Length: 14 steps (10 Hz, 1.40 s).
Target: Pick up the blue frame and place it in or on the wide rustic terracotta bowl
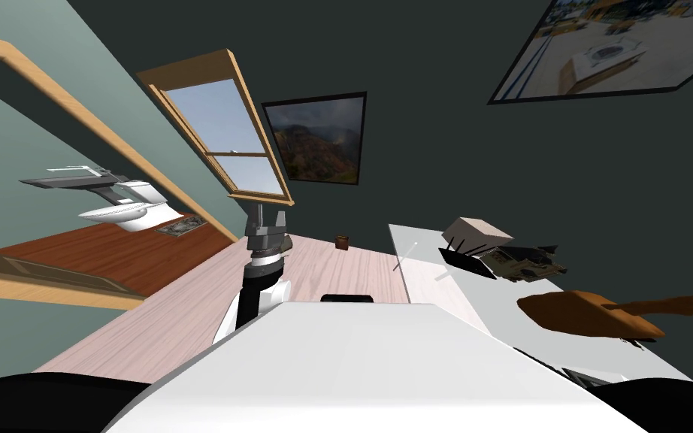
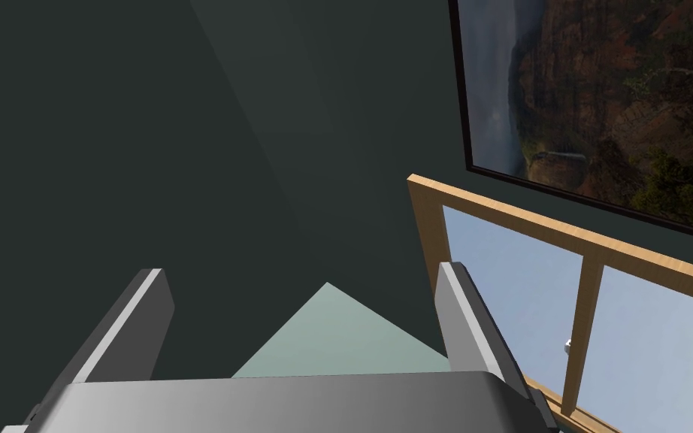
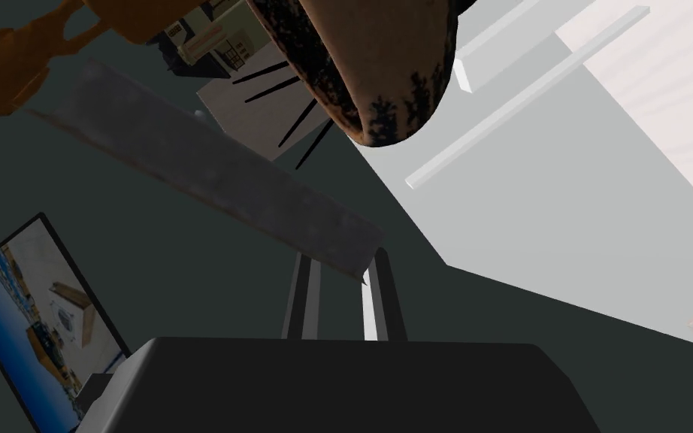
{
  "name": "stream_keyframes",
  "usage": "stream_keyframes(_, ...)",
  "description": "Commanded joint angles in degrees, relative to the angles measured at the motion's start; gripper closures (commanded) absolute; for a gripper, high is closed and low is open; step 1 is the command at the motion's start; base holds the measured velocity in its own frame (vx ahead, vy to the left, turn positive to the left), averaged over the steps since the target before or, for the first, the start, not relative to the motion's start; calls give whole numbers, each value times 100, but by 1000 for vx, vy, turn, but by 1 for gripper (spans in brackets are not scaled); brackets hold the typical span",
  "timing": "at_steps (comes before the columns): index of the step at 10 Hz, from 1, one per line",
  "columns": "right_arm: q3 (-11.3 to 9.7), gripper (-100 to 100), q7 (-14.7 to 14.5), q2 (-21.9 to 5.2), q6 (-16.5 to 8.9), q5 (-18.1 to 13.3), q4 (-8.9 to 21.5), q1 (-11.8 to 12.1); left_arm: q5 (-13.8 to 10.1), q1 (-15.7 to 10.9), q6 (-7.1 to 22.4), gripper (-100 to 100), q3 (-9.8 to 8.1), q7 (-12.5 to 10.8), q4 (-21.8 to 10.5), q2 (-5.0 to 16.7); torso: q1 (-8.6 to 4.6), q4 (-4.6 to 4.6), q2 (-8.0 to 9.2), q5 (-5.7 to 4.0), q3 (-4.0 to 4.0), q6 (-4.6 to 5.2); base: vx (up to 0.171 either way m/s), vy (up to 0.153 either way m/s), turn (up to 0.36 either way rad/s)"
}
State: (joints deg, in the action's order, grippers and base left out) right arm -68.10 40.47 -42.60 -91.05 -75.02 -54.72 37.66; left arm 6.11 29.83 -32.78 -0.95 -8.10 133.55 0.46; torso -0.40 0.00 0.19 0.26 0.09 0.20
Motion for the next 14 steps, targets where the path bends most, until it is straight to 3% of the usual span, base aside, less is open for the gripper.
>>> stream_keyframes(1, -29, 100, 147, -196, 95, -14, -101, 127, 0, 0, 0, 0, 0, 0, 0, 0, 0, 0, 0, 0, 0, 0, -23, -49, 13)
stream_keyframes(3, -51, 100, 263, -383, 157, -23, -200, 253, 0, 0, 0, 0, 0, 0, 0, 0, 0, 0, -3, -3, -2, -4, -26, -45, 8)
stream_keyframes(4, -39, 100, 224, -336, 139, -15, -172, 207, 0, 0, 0, 0, 0, 0, 0, 0, -1, 0, -4, -3, -2, -4, -13, -25, -1)
stream_keyframes(5, -37, -100, 236, -353, 146, -12, -176, 216, 0, 0, 0, 0, 0, 0, 0, 0, 8, 0, -10, -6, -5, -6, -3, -5, 0)
stream_keyframes(9, -37, -100, 235, -352, 144, -12, -175, 216, 0, 0, 0, 0, 0, 0, 0, 0, 19, -2, -19, -3, -10, -6, 0, 0, 0)
stream_keyframes(10, -37, 0, 235, -352, 144, -12, -175, 216, 0, 0, 0, 0, 0, 0, 0, 0, 19, -2, -20, -3, -11, -6, 0, 0, 0)
stream_keyframes(11, -136, -100, 363, -532, -77, -69, -312, 440, 0, 0, 0, 0, 0, 0, 0, 0, 19, -2, -19, -3, -10, -6, 67, 0, -75)
stream_keyframes(14, -267, -100, 534, -772, -372, -144, -495, 738, 0, 1, 0, 0, 0, 0, 0, 0, 21, -11, -56, -2, -32, -6, 111, -5, -63)
